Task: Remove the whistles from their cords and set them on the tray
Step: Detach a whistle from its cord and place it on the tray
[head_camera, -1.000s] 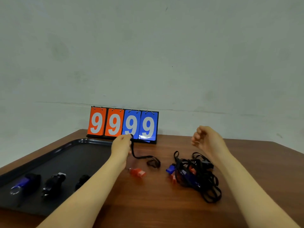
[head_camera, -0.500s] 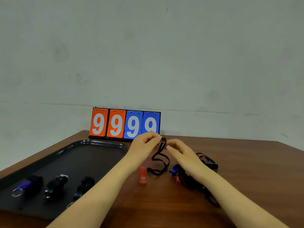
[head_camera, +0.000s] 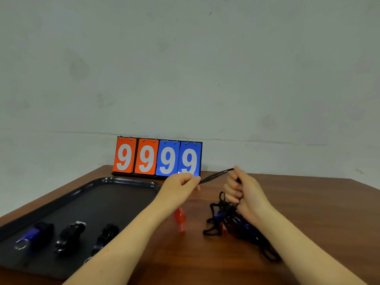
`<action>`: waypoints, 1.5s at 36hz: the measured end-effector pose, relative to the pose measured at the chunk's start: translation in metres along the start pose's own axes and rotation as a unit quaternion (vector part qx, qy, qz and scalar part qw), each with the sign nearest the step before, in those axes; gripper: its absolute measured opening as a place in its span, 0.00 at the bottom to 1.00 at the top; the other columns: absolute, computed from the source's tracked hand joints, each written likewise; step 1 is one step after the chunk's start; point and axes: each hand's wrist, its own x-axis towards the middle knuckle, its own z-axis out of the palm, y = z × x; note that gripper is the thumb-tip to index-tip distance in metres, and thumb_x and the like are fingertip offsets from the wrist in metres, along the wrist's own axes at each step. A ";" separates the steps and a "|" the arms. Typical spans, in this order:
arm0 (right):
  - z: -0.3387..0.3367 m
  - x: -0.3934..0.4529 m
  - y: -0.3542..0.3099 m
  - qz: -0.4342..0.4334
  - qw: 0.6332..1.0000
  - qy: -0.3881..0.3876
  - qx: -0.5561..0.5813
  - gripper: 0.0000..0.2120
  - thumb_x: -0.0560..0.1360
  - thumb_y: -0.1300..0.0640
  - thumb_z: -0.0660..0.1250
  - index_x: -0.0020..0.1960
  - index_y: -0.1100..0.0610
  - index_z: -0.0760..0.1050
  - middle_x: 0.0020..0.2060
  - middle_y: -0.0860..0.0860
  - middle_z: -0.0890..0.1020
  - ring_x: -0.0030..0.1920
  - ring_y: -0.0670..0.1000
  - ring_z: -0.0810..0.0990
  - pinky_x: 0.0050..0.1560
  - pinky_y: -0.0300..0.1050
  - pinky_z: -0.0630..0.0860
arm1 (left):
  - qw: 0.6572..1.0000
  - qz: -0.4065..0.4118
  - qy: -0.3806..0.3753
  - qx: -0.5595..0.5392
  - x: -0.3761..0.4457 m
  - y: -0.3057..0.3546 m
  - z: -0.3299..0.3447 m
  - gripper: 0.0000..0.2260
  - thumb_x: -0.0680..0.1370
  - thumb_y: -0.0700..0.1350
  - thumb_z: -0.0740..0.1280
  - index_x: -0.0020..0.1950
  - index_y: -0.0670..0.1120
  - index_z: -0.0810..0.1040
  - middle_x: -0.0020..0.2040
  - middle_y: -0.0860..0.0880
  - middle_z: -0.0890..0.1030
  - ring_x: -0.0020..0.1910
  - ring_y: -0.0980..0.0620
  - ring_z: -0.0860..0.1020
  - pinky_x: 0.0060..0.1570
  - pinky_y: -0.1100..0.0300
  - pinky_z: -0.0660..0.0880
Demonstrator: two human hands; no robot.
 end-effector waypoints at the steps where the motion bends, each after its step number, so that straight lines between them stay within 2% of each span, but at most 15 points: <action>1: -0.006 0.003 -0.005 -0.007 0.999 0.014 0.032 0.18 0.83 0.54 0.54 0.35 0.56 0.62 0.22 0.46 0.58 0.20 0.44 0.54 0.20 0.37 0.51 | 1.000 -0.003 -0.009 0.013 0.000 -0.002 0.000 0.15 0.80 0.51 0.63 0.34 0.51 0.78 0.32 0.50 0.79 0.35 0.62 0.74 0.39 0.68 0.70; 4: -0.027 0.008 -0.014 -0.033 0.997 0.061 0.043 0.18 0.82 0.53 0.55 0.35 0.56 0.63 0.22 0.46 0.59 0.20 0.44 0.54 0.18 0.37 0.52 | 0.996 -0.019 -0.060 0.057 0.000 -0.003 0.002 0.16 0.80 0.52 0.62 0.34 0.51 0.75 0.25 0.58 0.72 0.27 0.65 0.71 0.34 0.72 0.66; 7: -0.039 0.012 -0.013 -0.043 0.992 0.118 -0.035 0.18 0.81 0.55 0.57 0.33 0.55 0.64 0.22 0.46 0.60 0.20 0.45 0.54 0.19 0.38 0.51 | 0.990 -0.052 -0.117 0.064 -0.001 -0.008 0.004 0.14 0.81 0.53 0.60 0.37 0.50 0.73 0.30 0.54 0.73 0.25 0.61 0.71 0.29 0.69 0.69; 12: -0.041 0.012 -0.010 -0.044 0.963 0.214 -0.156 0.15 0.78 0.57 0.59 0.33 0.55 0.65 0.23 0.48 0.63 0.23 0.47 0.58 0.23 0.39 0.56 | 0.989 -0.082 -0.115 0.048 -0.003 -0.008 0.001 0.11 0.82 0.50 0.57 0.45 0.49 0.74 0.30 0.51 0.73 0.25 0.58 0.69 0.23 0.70 0.66; 14: -0.043 0.011 -0.007 -0.058 0.913 0.234 -0.329 0.11 0.77 0.56 0.58 0.36 0.56 0.68 0.30 0.53 0.69 0.30 0.50 0.66 0.32 0.45 0.63 | 0.991 -0.077 -0.106 0.036 -0.003 -0.005 0.000 0.10 0.82 0.49 0.57 0.46 0.49 0.74 0.30 0.51 0.72 0.25 0.58 0.68 0.22 0.71 0.65; 17: -0.046 0.009 -0.003 -0.075 0.745 0.202 -0.631 0.08 0.77 0.54 0.59 0.54 0.50 0.74 0.47 0.48 0.78 0.51 0.52 0.76 0.54 0.51 0.70 | 0.995 -0.048 -0.083 0.029 -0.004 0.001 0.002 0.09 0.82 0.48 0.58 0.47 0.48 0.75 0.31 0.54 0.72 0.27 0.59 0.69 0.24 0.73 0.64; 18: -0.046 0.009 -0.001 -0.089 0.723 0.181 -0.661 0.13 0.77 0.54 0.60 0.61 0.49 0.73 0.53 0.47 0.78 0.58 0.51 0.75 0.59 0.52 0.68 | 0.996 -0.030 -0.074 0.033 -0.004 0.003 0.003 0.09 0.82 0.48 0.58 0.47 0.48 0.75 0.32 0.55 0.72 0.28 0.60 0.70 0.26 0.74 0.65; 21: -0.032 0.006 0.005 -0.144 0.763 0.088 -0.624 0.19 0.79 0.54 0.58 0.70 0.49 0.69 0.61 0.44 0.75 0.65 0.46 0.70 0.66 0.48 0.68 | 0.997 0.029 -0.065 0.033 -0.007 0.012 0.007 0.08 0.82 0.47 0.60 0.44 0.52 0.75 0.34 0.58 0.74 0.29 0.65 0.71 0.30 0.73 0.66; 23: -0.020 0.001 0.012 -0.158 0.790 0.010 -0.593 0.16 0.81 0.53 0.56 0.67 0.48 0.72 0.60 0.40 0.76 0.62 0.41 0.72 0.64 0.43 0.69 | 0.996 0.057 -0.059 0.021 -0.007 0.016 0.008 0.09 0.82 0.48 0.60 0.43 0.55 0.75 0.36 0.56 0.75 0.29 0.65 0.71 0.32 0.71 0.67; 27: 0.000 -0.010 0.024 -0.096 0.877 -0.091 -0.462 0.20 0.83 0.52 0.51 0.43 0.59 0.78 0.32 0.48 0.79 0.35 0.48 0.76 0.43 0.42 0.73 | 0.998 0.062 -0.023 0.017 -0.007 0.016 0.007 0.08 0.82 0.47 0.60 0.44 0.53 0.75 0.38 0.56 0.76 0.32 0.63 0.72 0.32 0.73 0.67; 31: 0.008 -0.009 0.026 -0.056 0.931 -0.051 -0.357 0.18 0.82 0.51 0.55 0.36 0.57 0.70 0.25 0.47 0.64 0.26 0.47 0.63 0.31 0.41 0.68 | 1.000 0.024 0.011 0.010 -0.003 0.009 0.001 0.08 0.81 0.48 0.60 0.44 0.52 0.75 0.37 0.55 0.75 0.33 0.60 0.71 0.34 0.70 0.67; 34: 0.006 -0.004 0.016 -0.044 0.971 -0.016 -0.236 0.16 0.81 0.52 0.60 0.36 0.58 0.69 0.25 0.49 0.60 0.24 0.47 0.58 0.27 0.41 0.62 | 0.998 0.008 -0.028 0.053 -0.001 0.004 -0.002 0.07 0.82 0.47 0.60 0.46 0.52 0.76 0.37 0.53 0.76 0.34 0.59 0.72 0.36 0.67 0.69; 39: -0.003 -0.001 0.009 -0.022 0.985 0.030 -0.167 0.14 0.81 0.54 0.60 0.39 0.59 0.68 0.23 0.46 0.63 0.23 0.46 0.59 0.25 0.40 0.61 | 0.988 0.024 -0.122 0.096 -0.008 0.005 0.006 0.10 0.82 0.47 0.58 0.46 0.54 0.77 0.35 0.55 0.76 0.33 0.60 0.73 0.40 0.62 0.74; 48: -0.005 -0.002 0.003 -0.030 0.985 0.071 -0.155 0.14 0.81 0.55 0.59 0.38 0.58 0.69 0.23 0.46 0.64 0.23 0.45 0.59 0.26 0.39 0.62 | 0.985 0.007 -0.134 0.107 -0.007 0.000 0.006 0.13 0.83 0.51 0.55 0.43 0.54 0.76 0.36 0.54 0.76 0.34 0.60 0.73 0.39 0.66 0.71; 54: -0.006 0.000 0.003 -0.033 0.982 0.096 -0.157 0.14 0.81 0.54 0.59 0.39 0.58 0.70 0.24 0.46 0.64 0.24 0.46 0.59 0.26 0.40 0.61 | 0.982 -0.103 -0.156 0.012 0.001 0.000 0.014 0.12 0.83 0.43 0.54 0.45 0.50 0.74 0.38 0.51 0.73 0.30 0.57 0.70 0.31 0.65 0.69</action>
